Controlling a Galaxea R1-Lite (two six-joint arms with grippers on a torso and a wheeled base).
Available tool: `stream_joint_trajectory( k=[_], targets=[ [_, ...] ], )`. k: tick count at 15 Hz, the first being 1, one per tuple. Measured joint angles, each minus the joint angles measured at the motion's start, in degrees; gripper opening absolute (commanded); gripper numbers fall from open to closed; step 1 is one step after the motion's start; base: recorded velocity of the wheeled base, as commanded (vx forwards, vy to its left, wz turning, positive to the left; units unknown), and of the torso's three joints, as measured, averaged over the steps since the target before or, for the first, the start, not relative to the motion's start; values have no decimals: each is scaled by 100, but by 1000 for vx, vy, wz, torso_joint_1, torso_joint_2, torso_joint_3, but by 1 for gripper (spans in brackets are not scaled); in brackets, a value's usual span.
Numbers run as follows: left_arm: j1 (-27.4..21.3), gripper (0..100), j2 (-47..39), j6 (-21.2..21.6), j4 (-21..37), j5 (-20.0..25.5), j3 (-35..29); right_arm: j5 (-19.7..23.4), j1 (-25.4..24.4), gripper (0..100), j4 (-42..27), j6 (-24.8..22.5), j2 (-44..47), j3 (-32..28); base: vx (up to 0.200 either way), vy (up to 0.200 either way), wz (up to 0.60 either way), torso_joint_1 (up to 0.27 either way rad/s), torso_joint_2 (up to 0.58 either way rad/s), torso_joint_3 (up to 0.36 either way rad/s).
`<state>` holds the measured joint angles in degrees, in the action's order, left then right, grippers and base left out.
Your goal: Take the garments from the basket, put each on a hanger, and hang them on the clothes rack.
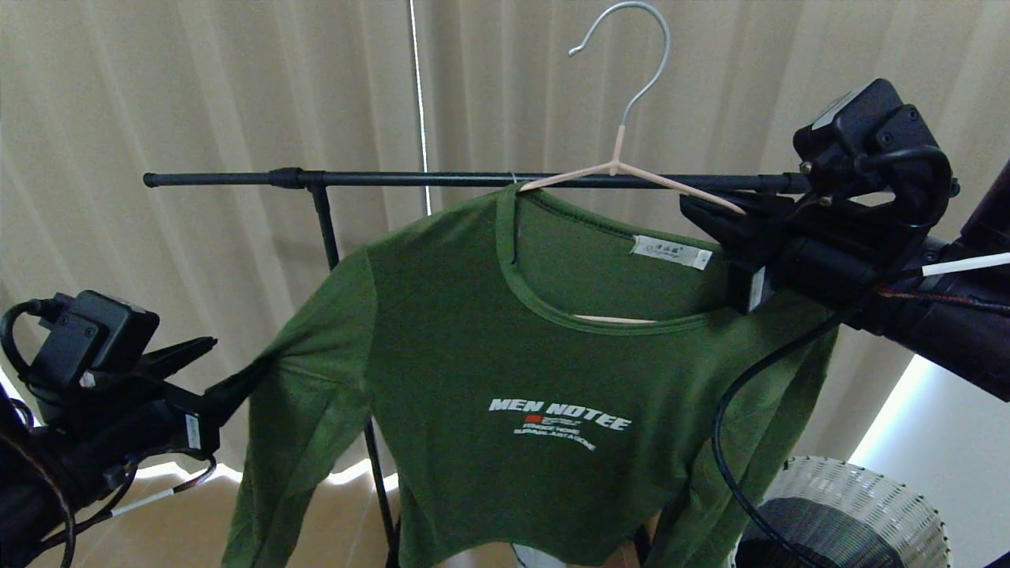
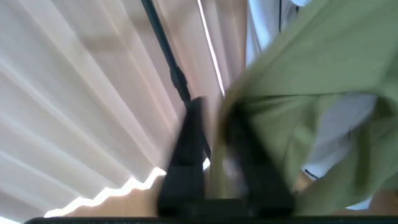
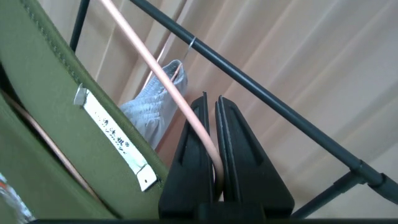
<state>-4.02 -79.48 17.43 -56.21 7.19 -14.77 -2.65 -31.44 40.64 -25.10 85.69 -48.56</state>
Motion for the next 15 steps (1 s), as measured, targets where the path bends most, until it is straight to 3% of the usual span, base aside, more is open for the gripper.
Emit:
stream_joint_trajectory(
  k=[5, 7, 12, 15],
  targets=[
    [-68, 100, 215, -334, 0, 46, 111, -50, 30, 0, -44, -2, 0, 2, 0, 0, 0, 0, 0, 0],
    [-77, 100, 423, -550, 16, 238, 243, -107, 110, 0, -55, -5, -2, -4, 0, 0, 0, 0, 0, 0],
    [-77, 100, 908, -608, 77, 1125, 718, -165, 499, 0, -71, -11, 50, 32, 0, 0, 0, 0, 0, 0],
    [-63, 100, 917, -633, 76, 1150, 897, -178, 802, 0, -277, -21, 61, 137, 0, 0, 0, 0, 0, 0]
  ],
)
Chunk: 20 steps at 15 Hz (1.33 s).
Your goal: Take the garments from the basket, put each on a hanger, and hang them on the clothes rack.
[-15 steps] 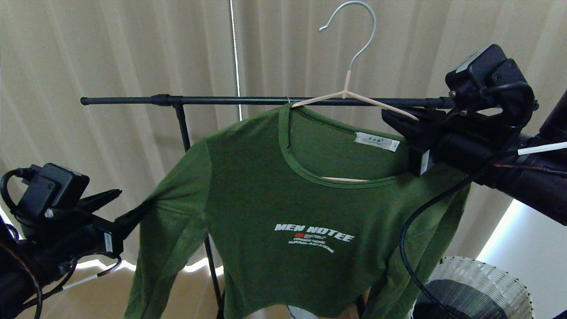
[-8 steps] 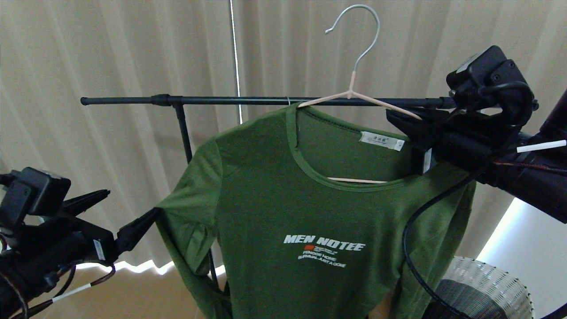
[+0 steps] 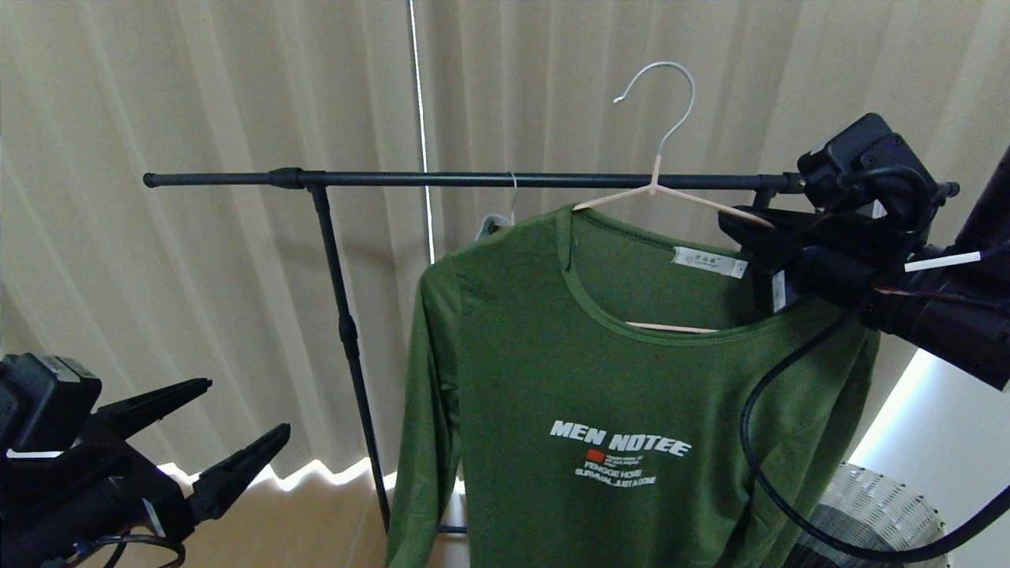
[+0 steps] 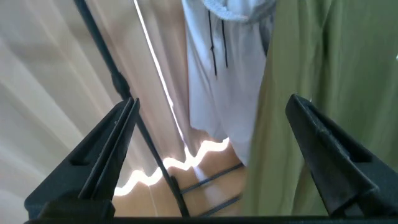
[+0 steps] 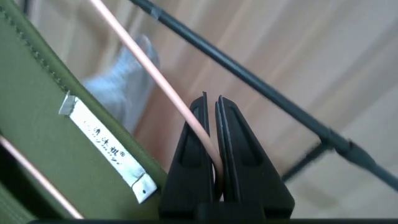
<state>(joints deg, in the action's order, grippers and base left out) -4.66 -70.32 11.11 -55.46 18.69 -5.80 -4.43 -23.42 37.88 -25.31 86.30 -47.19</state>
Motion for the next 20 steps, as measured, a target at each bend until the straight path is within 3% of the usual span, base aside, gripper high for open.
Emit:
stream_joint_trajectory(
  k=[9, 14, 20],
  targets=[
    [52, 100, 108, -5, -84, -2, 38, -720, 446, 0, -881, -6, -501, 458, 0, 0, 0, 0, 0, 0],
    [177, 100, 174, -7, -87, -5, 27, -736, 1336, 0, -2499, -6, -1295, 822, 0, 0, 0, 0, 0, 0],
    [306, 100, 185, 6, -79, -5, -1, -800, 2531, 0, -4214, -39, -2387, 858, 0, 0, 0, 0, 0, 0]
  ],
)
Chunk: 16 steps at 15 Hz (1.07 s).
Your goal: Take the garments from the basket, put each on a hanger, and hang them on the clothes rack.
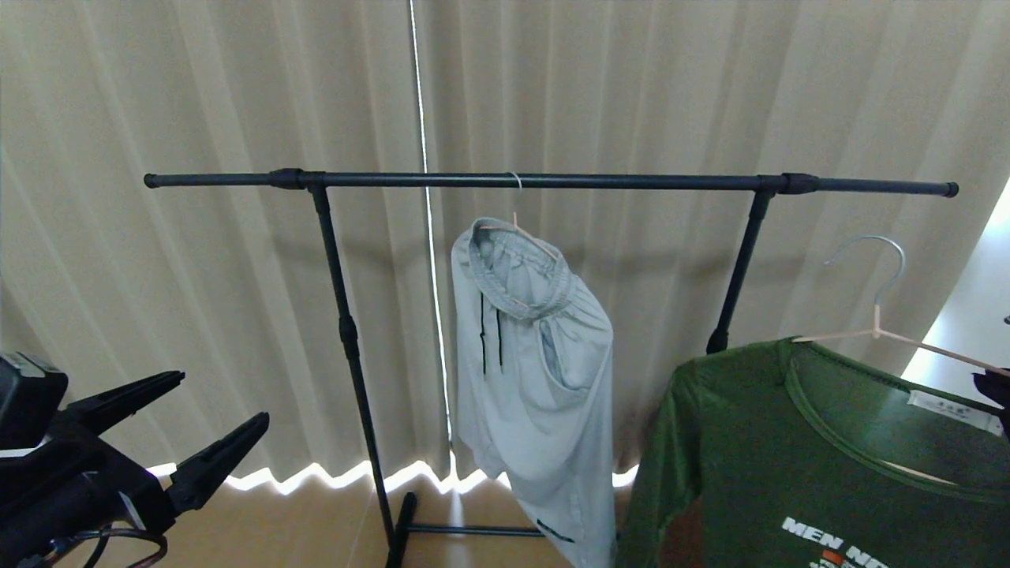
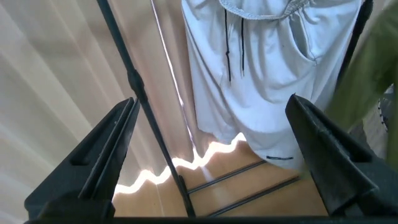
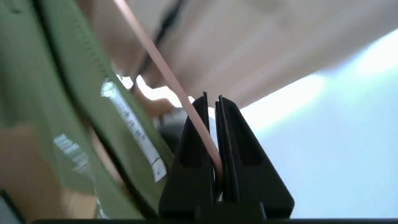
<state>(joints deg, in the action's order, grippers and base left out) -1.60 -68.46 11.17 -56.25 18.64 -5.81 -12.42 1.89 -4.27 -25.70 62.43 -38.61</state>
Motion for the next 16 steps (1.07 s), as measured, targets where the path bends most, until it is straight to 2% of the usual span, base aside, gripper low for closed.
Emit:
stream_joint_trajectory(
  k=[2, 5, 9, 16],
  targets=[
    [4, 100, 17, 2, -5, 0, 6, -176, 254, 0, -40, -84, -182, -9, 0, 0, 0, 0, 0, 0],
    [2, 100, 72, -22, -2, -12, -11, -151, 343, 0, 200, -41, -267, -34, 0, 0, 0, 0, 0, 0],
    [2, 100, 271, -26, 15, -26, -38, -148, 318, 0, 872, 63, -100, -4, 200, 0, 0, -1, 0, 5],
    [-5, 100, 394, -26, 28, -28, -35, -148, -44, 0, 895, 66, 63, -34, 200, 0, 0, 4, 4, 2]
  ],
)
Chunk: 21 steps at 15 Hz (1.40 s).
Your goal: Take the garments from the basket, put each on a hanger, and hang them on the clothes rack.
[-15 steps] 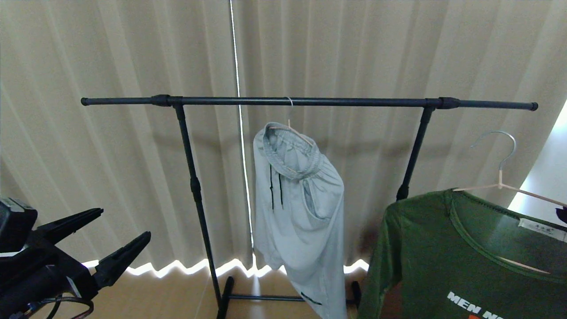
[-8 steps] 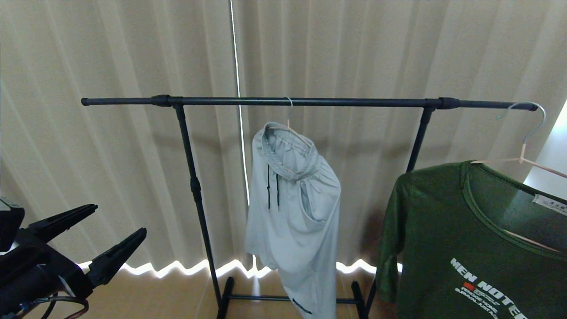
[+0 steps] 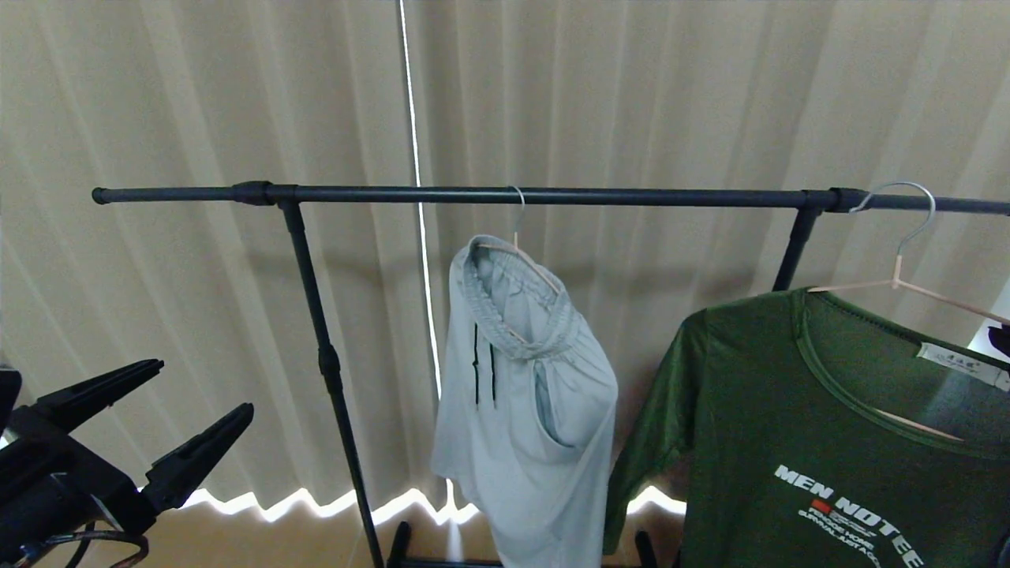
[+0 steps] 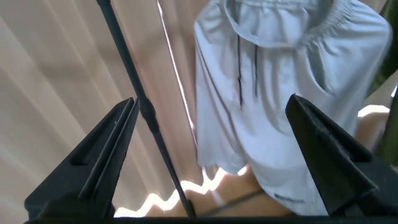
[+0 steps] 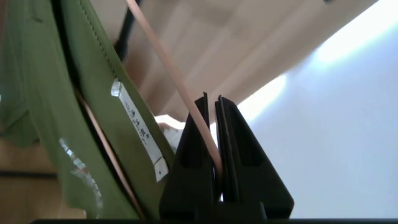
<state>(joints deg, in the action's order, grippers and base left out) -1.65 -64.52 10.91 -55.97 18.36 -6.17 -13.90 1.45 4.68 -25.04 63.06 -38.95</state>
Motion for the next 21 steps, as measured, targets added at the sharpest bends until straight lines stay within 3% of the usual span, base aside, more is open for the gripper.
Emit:
stream_joint_trajectory(
  k=[4, 10, 13, 21],
  targets=[
    [2, 100, 15, 0, 0, 0, 5, 2, -323, 0, 224, 118, 215, -22, 200, 0, 0, 2, 2, 0],
    [-15, 100, 163, 15, 0, 2, 110, -63, -817, 0, 1297, 386, 1263, -74, 0, 0, 0, 0, 0, 0],
    [-13, 100, 201, 17, 2, 2, 113, -299, -979, 0, 1618, 389, 1847, -247, 0, 0, 0, 0, 0, 0],
    [-13, 100, 226, 15, 0, 0, 107, -438, -1495, 0, 1677, 396, 2398, -295, 0, 0, 0, 0, 0, 0]
  ],
)
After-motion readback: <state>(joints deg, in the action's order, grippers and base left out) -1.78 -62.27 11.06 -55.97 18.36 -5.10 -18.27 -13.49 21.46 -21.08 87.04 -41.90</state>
